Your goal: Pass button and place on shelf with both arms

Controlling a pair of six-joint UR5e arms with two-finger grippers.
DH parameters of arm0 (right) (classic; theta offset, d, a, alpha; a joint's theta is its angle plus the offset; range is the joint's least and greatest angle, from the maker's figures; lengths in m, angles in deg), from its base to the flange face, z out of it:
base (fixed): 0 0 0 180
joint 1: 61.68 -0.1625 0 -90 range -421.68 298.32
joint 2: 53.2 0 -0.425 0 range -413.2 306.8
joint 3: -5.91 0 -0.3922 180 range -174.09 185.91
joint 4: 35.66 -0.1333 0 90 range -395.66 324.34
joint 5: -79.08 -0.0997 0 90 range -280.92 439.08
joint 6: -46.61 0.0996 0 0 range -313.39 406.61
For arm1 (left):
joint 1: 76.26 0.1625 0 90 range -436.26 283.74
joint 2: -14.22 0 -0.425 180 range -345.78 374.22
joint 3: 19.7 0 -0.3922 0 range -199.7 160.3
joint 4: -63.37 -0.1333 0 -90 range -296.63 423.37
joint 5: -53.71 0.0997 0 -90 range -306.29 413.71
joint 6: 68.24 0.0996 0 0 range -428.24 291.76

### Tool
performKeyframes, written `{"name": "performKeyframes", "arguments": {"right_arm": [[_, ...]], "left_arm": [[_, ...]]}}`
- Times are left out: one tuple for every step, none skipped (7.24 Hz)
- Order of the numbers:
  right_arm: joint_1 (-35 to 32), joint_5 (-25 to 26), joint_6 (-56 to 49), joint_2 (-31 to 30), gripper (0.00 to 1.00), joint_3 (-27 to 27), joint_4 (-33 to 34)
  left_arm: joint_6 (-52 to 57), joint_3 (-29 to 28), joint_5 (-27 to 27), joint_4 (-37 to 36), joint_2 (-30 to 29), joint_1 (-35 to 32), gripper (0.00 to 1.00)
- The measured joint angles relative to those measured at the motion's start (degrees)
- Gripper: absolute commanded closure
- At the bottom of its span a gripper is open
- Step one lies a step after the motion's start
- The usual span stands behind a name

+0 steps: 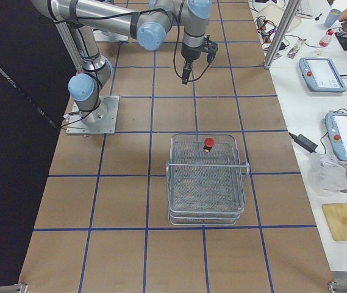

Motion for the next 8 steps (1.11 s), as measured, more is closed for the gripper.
{"name": "performKeyframes", "arguments": {"right_arm": [[-4.95, -0.05, 0.54, -0.27, 0.0, 0.36, -0.06], [-7.78, 0.0, 0.69, -0.95, 0.0, 1.14, -0.07], [-9.0, -0.12, 1.19, -2.47, 0.0, 2.7, -0.01], [-9.6, -0.1, 2.15, -4.75, 0.0, 4.76, 0.12], [-9.84, 0.06, 3.08, -6.47, 0.0, 6.18, 0.24], [-9.92, 0.07, 3.49, -7.27, 0.0, 6.64, 0.49], [-9.95, -0.14, 3.66, -7.5, 0.0, 6.62, 1.08], [-10.0, -0.3, 3.7, -7.51, 0.0, 6.61, 1.53]], "left_arm": [[0.1, 0.04, 0.01, -0.02, 0.1, 0.06, 0.0], [0.22, 0.07, 0.02, -0.02, 0.25, 0.11, 0.0], [0.28, 0.08, -0.02, -0.03, 0.29, 0.19, 0.0], [0.3, 0.09, -0.07, -0.05, 0.29, 0.27, 0.0], [0.37, 0.1, -0.13, -0.11, 0.26, 0.33, 0.0], [0.6, 0.1, -0.19, -0.16, 0.21, 0.38, 0.0], [0.89, 0.1, -0.2, -0.19, 0.2, 0.4, 0.0], [1.03, 0.1, -0.2, -0.2, 0.21, 0.41, 0.0]]}}
